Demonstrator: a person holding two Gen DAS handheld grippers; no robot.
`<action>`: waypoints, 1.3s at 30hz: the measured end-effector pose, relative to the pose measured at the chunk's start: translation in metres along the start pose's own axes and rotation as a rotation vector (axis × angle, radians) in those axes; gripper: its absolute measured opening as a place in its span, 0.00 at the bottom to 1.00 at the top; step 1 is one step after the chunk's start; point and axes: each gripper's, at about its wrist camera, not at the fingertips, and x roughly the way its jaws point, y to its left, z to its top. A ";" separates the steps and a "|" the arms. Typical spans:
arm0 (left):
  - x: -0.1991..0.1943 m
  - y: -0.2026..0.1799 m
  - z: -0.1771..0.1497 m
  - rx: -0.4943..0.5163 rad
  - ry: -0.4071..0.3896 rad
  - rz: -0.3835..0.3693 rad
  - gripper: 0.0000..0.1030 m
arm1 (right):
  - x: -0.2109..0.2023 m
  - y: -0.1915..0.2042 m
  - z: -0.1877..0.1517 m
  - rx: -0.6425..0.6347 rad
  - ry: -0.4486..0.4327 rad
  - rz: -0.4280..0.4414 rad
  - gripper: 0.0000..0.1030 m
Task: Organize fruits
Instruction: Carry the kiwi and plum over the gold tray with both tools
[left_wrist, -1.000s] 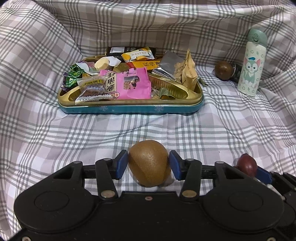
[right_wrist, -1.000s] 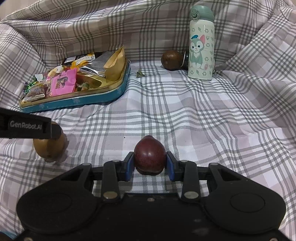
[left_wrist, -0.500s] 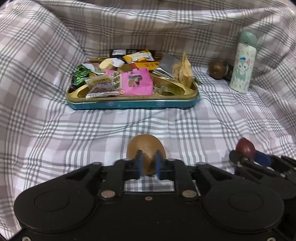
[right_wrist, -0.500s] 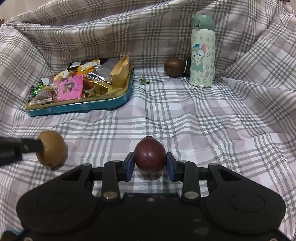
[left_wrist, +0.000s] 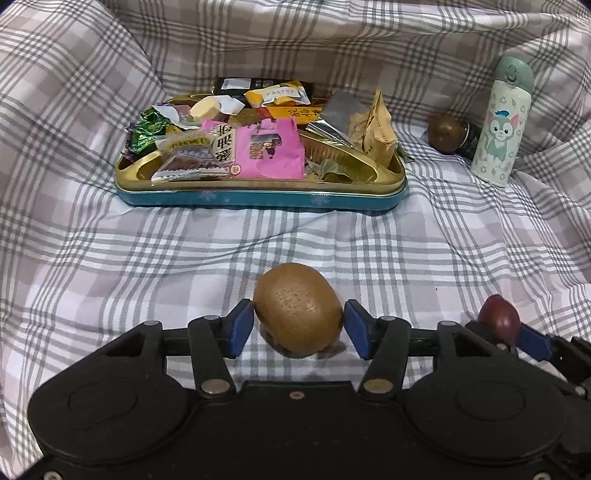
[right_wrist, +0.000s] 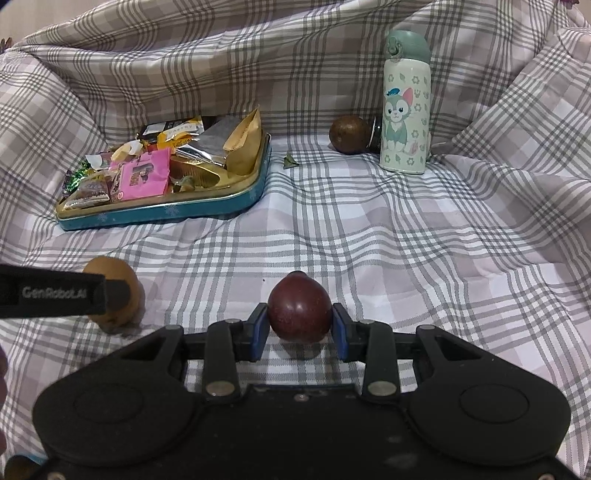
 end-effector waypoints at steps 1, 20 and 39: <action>0.001 -0.001 0.001 -0.003 -0.001 0.001 0.60 | 0.001 0.000 0.000 -0.002 0.002 -0.002 0.35; -0.010 0.000 0.002 -0.017 -0.011 -0.007 0.57 | -0.009 -0.001 -0.002 -0.003 -0.007 0.006 0.35; -0.123 0.004 -0.063 0.053 -0.007 0.012 0.57 | -0.130 -0.012 -0.038 0.087 -0.046 0.079 0.35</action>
